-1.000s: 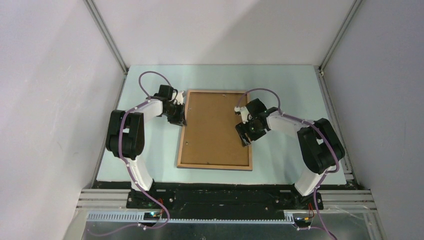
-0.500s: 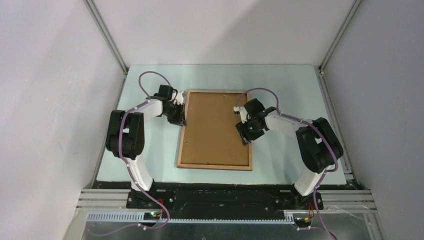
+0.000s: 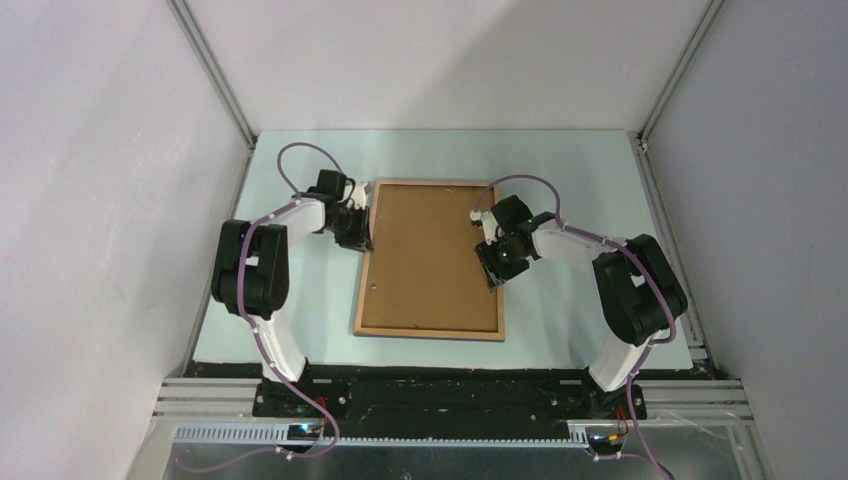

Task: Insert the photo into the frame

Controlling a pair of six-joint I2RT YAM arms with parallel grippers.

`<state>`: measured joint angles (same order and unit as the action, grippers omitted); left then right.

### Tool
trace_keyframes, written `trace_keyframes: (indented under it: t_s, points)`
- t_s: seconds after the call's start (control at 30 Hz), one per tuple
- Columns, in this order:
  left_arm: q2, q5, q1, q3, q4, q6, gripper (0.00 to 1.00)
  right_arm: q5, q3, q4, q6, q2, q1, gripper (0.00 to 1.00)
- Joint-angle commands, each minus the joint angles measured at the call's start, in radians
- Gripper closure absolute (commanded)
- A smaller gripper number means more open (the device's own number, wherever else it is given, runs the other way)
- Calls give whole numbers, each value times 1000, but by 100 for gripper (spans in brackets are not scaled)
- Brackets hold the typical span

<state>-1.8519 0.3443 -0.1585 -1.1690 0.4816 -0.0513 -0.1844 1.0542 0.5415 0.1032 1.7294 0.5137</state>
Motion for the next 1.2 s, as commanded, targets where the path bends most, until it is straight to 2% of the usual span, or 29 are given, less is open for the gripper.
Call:
trace_keyframes:
  t_s: [0.0,0.8,0.9,1.17]
  points:
    - [-22,58,-4,0,3,30,100,-51,9,-11,41,26,-7,62]
    - [-33,70,7,-3,2,26,100,-117,7,29,76,31,-23,67]
    - [-32,70,6,-3,2,27,100,-119,8,24,71,25,-26,63]
    - [-34,79,6,-1,3,26,100,-176,33,45,27,8,-108,43]
